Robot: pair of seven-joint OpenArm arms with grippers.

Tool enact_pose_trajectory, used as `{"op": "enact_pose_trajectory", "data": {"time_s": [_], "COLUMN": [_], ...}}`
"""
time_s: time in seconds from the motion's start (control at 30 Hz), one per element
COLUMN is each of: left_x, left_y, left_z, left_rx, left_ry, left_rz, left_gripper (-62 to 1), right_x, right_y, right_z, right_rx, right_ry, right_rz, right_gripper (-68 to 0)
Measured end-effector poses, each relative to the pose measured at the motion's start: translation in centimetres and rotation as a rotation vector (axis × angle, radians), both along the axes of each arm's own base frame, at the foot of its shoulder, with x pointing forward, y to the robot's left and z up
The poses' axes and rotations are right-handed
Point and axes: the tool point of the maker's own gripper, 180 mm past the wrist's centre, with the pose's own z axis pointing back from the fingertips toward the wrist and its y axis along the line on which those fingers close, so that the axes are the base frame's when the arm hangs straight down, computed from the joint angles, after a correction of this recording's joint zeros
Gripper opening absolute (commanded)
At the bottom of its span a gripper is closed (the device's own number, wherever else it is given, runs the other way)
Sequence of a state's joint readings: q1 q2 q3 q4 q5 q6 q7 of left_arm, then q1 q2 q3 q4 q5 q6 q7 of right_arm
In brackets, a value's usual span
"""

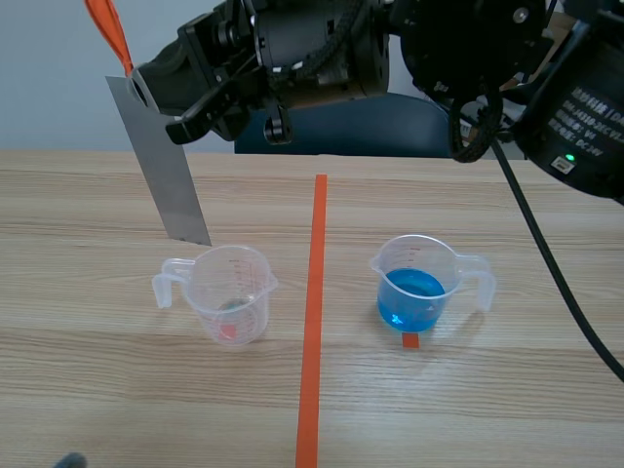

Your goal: Do the redox reaction experiment. move the plate over the left beaker

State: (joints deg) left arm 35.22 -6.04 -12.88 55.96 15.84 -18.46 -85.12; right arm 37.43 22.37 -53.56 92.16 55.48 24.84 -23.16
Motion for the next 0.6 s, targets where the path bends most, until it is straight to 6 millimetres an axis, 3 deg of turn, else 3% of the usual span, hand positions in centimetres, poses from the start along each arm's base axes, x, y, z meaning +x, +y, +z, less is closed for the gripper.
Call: {"op": "enact_pose_trajectory", "data": {"time_s": [0.6], "left_x": [0.06], "left_y": [-0.02], "left_z": [-0.19], "left_rx": [0.004], "left_ry": [0.01], "left_rz": [0.0], "left_gripper": [1.4], "right_x": [-0.02], "right_y": [-0.15], "right_z": [-0.76], "right_rx": [-0.042], "right_ry": [0.01], "right_rz": [-0.001], "right_gripper": [-66.9]}}
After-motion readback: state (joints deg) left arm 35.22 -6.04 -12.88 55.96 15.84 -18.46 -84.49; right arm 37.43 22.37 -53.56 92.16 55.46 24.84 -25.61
